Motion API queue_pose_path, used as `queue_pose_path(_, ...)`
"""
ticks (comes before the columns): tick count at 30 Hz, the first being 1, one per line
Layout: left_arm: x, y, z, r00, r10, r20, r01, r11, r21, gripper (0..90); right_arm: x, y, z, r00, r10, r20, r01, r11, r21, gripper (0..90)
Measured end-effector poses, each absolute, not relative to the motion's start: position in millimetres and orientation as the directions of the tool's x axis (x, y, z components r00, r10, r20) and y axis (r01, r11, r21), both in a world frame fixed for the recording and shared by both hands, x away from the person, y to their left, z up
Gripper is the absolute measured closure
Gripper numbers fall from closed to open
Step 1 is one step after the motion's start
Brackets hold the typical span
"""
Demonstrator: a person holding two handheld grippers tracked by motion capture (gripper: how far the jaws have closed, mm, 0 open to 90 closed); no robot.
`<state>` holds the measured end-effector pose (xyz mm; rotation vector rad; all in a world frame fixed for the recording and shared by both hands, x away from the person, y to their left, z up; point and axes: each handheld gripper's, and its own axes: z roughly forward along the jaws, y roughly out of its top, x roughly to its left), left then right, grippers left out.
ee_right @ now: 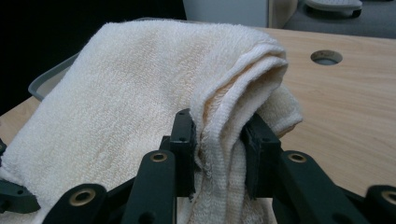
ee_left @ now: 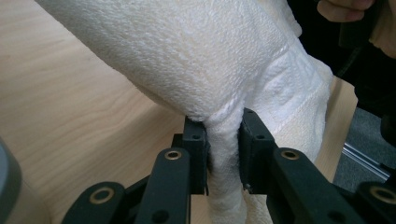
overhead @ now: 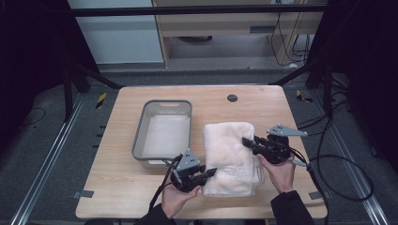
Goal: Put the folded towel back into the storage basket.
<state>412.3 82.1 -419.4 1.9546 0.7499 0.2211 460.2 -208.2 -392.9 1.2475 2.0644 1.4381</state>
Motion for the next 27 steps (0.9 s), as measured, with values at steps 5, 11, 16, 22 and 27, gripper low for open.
queue_pose_path(5,414,83,-408,0.794,0.593,-0.136,0.382,-0.313,0.869,74.6,461,-207,-381,-0.561,0.805,0.193,0.436,0.090,0.895,68.9)
queue_pose_path(11,416,88,-394,0.790,0.602,-0.117,0.359,-0.299,0.884,74.7,463,-204,-371,-0.561,0.805,0.191,0.408,0.068,0.911,69.0)
queue_pose_path(16,419,94,-387,0.784,0.610,-0.111,0.350,-0.288,0.892,74.7,465,-198,-362,-0.563,0.807,0.179,0.384,0.063,0.921,69.0)
queue_pose_path(22,422,101,-378,0.777,0.621,-0.103,0.337,-0.272,0.902,74.7,468,-191,-352,-0.564,0.808,0.170,0.362,0.056,0.931,69.0)
queue_pose_path(27,425,106,-371,0.771,0.630,-0.099,0.329,-0.260,0.908,74.8,471,-185,-345,-0.567,0.808,0.161,0.342,0.052,0.938,68.9)
